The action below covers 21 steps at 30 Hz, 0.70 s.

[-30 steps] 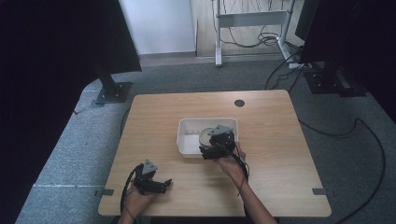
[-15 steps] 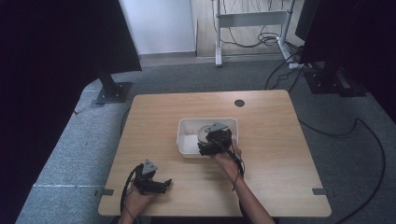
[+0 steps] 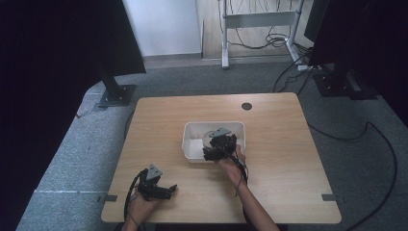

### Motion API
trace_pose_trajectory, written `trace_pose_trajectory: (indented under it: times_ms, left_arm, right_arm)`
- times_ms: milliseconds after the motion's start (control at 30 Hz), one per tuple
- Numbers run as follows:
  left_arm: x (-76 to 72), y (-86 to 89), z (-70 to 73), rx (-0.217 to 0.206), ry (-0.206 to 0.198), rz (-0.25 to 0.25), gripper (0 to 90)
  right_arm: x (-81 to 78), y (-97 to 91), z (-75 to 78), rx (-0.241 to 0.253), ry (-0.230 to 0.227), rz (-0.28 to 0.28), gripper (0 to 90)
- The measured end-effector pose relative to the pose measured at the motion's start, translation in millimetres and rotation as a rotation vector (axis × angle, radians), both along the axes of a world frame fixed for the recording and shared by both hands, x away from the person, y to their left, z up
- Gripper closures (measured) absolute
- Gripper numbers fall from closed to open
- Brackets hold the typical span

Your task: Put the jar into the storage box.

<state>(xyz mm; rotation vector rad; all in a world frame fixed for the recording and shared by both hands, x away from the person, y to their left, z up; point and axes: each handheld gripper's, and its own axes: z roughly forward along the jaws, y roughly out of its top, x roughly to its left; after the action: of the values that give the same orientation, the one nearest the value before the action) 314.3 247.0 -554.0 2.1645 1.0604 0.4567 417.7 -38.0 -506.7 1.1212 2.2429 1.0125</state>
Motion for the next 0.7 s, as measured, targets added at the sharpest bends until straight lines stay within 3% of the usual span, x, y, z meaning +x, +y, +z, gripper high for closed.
trace_pose_trajectory:
  times_ms: [433,567,700]
  left_arm:
    - [0.0,0.0,0.0,0.000,0.000,0.000,0.6]
    - [0.0,0.0,0.0,0.000,0.000,0.000,0.6]
    - [0.0,0.0,0.0,0.000,0.000,0.000,0.5]
  right_arm:
    - [6.9,-0.3,-13.3,-0.013,0.030,-0.013,9.1]
    - [7.9,-1.5,-14.0,0.002,0.036,-0.015,9.1]
    - [10.2,-4.1,-13.5,0.025,0.073,-0.017,9.0]
